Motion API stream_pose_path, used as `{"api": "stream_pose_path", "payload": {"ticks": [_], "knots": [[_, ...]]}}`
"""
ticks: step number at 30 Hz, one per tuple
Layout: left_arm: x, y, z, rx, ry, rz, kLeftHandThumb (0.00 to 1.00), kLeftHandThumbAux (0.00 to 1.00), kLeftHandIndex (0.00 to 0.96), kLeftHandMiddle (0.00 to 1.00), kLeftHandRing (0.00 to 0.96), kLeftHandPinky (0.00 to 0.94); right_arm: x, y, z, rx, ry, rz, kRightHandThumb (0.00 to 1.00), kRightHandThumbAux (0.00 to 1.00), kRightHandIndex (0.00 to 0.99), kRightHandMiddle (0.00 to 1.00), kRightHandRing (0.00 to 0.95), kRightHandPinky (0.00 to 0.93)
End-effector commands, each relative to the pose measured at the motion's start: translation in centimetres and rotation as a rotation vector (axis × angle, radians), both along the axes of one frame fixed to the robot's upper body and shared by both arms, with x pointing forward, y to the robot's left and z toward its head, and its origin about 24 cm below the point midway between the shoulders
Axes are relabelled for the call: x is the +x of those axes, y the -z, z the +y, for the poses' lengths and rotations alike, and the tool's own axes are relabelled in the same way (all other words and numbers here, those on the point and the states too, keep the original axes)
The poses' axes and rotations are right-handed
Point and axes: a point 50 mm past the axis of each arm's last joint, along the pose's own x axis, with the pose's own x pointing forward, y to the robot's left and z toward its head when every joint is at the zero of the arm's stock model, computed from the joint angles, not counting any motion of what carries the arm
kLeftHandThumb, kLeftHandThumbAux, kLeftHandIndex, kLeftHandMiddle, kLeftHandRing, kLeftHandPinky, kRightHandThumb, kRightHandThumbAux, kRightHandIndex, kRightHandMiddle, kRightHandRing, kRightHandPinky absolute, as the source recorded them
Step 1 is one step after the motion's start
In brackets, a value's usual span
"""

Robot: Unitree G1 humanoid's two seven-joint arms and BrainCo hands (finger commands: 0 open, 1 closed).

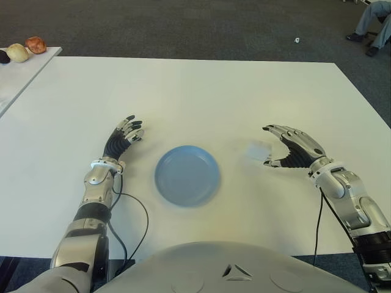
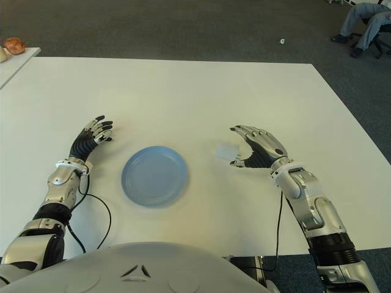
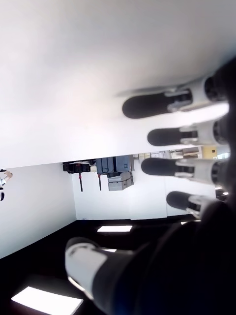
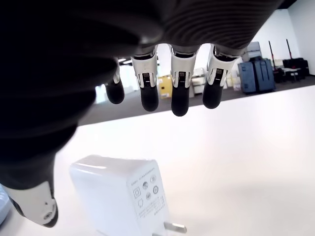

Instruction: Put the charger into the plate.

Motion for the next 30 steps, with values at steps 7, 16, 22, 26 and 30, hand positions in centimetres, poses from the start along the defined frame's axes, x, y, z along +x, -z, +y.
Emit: {"api": "stream_pose_path", "payload": {"ticks": [7, 16, 22, 26, 30], "knots": [[-1.5, 2.0, -0.4, -0.022, 0.002, 0.123, 0.0, 0.637, 0.11, 0.203, 0.171, 0.124, 0.8, 0.7, 0.2, 0.079, 0.088, -0.05, 0.051, 0.534, 0.006, 0.055, 0.071, 0.115], [-1.5, 2.0, -0.5, -0.029, 0.006, 0.129, 0.0, 0.641, 0.117, 0.207, 0.177, 0.137, 1.1, 1.3, 2.0, 0.135, 0.136, -0.11, 0.147, 0.379, 0.0, 0.008, 0.022, 0.069], [-1.4, 2.0, -0.5, -0.033, 0.007, 0.132, 0.0, 0.639, 0.116, 0.206, 0.177, 0.14, 1.4, 1.6, 2.7, 0.143, 0.156, -0.154, 0.2, 0.318, 0.0, 0.0, 0.003, 0.051], [-1.4, 2.0, -0.5, -0.033, 0.0, 0.13, 0.0, 0.635, 0.114, 0.205, 0.176, 0.137, 1.6, 1.8, 3.1, 0.136, 0.152, -0.166, 0.244, 0.292, 0.0, 0.0, 0.002, 0.053], [-1.5, 2.0, -0.6, -0.026, -0.001, 0.128, 0.0, 0.634, 0.113, 0.204, 0.173, 0.126, 1.7, 1.9, 3.3, 0.134, 0.149, -0.167, 0.28, 0.282, 0.0, 0.002, 0.009, 0.068]]}}
